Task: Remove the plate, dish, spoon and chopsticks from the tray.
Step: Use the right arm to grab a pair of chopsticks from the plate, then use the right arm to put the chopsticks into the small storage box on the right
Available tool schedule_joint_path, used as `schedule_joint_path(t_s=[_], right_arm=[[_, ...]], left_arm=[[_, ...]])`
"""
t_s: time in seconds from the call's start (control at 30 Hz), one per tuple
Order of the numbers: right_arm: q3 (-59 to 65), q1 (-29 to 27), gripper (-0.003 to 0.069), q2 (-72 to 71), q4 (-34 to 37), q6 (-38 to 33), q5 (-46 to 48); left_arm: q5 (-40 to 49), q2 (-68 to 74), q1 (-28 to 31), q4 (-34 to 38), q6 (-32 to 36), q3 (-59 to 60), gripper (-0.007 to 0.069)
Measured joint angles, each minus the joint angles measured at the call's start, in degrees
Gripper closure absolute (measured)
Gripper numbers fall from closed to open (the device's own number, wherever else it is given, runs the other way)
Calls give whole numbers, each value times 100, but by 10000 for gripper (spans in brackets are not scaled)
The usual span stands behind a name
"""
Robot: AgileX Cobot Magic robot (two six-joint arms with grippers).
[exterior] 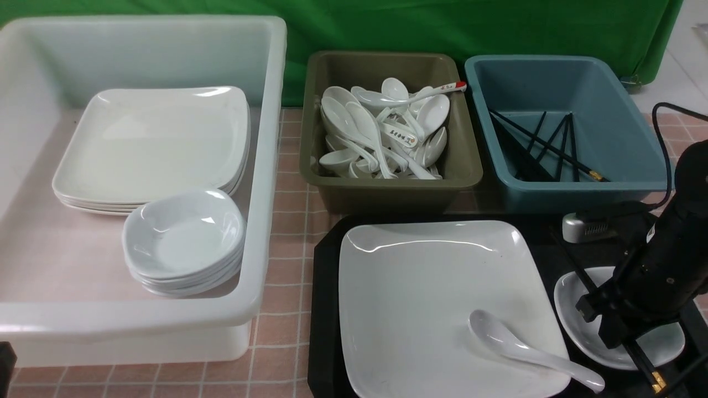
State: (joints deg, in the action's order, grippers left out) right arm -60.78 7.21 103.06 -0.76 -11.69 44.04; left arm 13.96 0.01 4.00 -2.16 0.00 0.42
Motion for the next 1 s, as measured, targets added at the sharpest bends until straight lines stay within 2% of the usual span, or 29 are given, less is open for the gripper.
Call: schedule_joint_path(t_s=[0.23,0.33,0.53,0.57,0.6,0.67,0.83,1.0], right_arm=[[-315,0,495,-792,76,0,1186],[-450,0,495,-1270,76,15,1201],[-1168,0,495,-1805,76,428,-298],[-1426,0,495,-1714,76,623,-953],[-1490,0,495,-1678,76,644,-953],[-1929,0,495,-1303,76,863,-1951],[-2635,0,495,-305,76,991,-3194],[-2833,0,494,798,76,996,-4404]], left_arm=[[0,0,0,0,0,0,382],[0,-1,0,0,0,0,382],[0,-1,0,0,0,0,382],[0,-1,0,0,0,0,382],[0,-1,0,0,0,0,382],[0,-1,0,0,0,0,382],[0,-1,0,0,0,0,380],[0,-1,0,0,0,0,381]])
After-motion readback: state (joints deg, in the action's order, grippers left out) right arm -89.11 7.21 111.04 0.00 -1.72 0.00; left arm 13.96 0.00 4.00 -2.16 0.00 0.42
